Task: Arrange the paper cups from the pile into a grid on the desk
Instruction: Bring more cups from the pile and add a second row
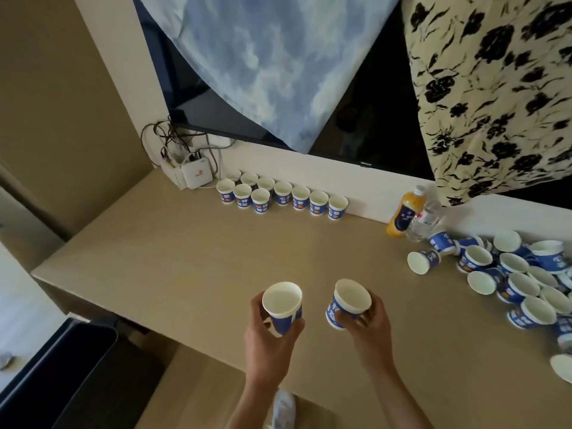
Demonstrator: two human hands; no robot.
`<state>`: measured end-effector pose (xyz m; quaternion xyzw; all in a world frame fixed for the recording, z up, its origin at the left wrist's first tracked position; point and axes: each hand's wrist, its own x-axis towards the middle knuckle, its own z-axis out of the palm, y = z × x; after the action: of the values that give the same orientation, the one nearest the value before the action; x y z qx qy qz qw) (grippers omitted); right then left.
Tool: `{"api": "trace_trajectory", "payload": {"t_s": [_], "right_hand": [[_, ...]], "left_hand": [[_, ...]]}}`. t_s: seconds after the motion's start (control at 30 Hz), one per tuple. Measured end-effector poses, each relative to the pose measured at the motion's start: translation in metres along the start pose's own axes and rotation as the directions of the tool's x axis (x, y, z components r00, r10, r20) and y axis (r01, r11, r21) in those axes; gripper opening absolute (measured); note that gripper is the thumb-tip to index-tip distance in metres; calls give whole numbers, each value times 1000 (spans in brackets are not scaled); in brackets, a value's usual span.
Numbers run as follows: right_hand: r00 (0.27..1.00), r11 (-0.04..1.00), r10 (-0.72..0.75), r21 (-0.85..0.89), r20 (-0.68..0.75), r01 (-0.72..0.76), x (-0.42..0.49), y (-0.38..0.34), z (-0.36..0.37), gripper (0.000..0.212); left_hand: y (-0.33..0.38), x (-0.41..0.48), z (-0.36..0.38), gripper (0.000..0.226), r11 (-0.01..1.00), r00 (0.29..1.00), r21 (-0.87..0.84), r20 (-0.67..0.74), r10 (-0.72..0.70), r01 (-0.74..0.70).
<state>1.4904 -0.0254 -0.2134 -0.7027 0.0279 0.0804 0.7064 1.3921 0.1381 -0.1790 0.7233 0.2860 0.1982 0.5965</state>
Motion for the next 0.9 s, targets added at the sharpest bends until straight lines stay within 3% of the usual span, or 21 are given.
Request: {"api": "trace_trajectory", "payload": {"t_s": [0.57, 0.9], "right_hand": [[995, 994, 100, -37, 30, -99, 155, 30, 154, 57], [999, 992, -30, -122, -14, 28, 280, 73, 226, 62]], "left_hand": [[-30, 208, -35, 63, 987, 999, 159, 2, -35, 34], [-93, 330, 4, 66, 985, 992, 172, 123, 11, -32]]}}
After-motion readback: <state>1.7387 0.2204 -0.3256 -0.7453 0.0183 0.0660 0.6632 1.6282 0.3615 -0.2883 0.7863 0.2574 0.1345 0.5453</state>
